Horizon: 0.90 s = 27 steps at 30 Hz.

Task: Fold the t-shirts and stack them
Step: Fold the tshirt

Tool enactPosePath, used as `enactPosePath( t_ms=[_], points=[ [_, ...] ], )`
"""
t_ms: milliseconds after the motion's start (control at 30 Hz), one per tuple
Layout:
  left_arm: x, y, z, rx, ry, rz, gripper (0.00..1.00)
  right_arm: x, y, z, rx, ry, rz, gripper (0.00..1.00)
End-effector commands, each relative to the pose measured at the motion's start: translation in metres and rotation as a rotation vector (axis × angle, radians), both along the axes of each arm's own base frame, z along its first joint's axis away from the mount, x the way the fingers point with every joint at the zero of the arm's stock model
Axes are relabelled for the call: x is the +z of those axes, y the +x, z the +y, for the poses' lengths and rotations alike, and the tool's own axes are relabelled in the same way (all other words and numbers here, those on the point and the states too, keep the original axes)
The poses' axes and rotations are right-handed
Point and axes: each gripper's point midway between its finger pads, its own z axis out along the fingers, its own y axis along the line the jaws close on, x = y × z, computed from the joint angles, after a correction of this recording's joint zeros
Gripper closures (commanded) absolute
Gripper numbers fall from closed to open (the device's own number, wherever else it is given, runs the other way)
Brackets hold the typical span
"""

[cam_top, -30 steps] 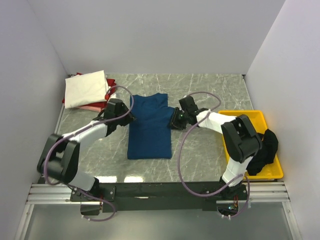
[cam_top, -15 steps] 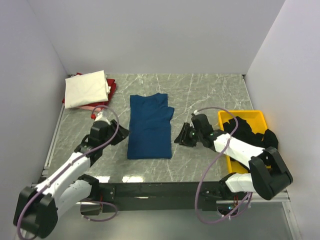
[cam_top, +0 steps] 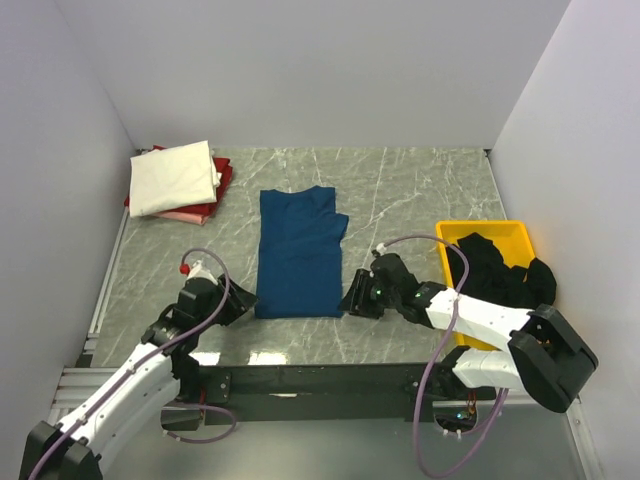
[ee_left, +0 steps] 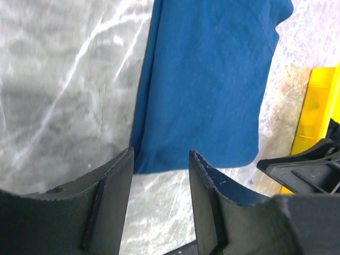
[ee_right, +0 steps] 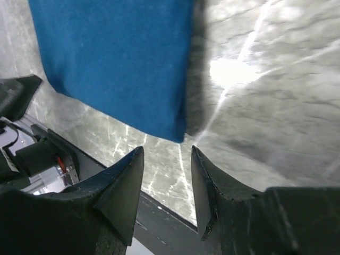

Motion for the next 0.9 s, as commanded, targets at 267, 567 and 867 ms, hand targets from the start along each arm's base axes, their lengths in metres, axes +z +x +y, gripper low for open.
enactPosePath(
  t_ms=[267, 567, 867],
  points=[
    [-0.029, -0.020, -0.002, 0.075, -0.006, 0.072, 0.47, -0.012, 0.007, 0.017, -0.046, 0.032, -0.013, 0.52],
    [-0.036, -0.019, -0.009, 0.072, 0.014, 0.084, 0.50, -0.024, 0.004, 0.024, -0.044, 0.022, 0.014, 0.58],
    [-0.025, -0.016, -0.023, 0.007, 0.016, 0.059, 0.94, -0.022, 0.013, 0.015, -0.072, -0.044, -0.022, 0.93]
  ],
)
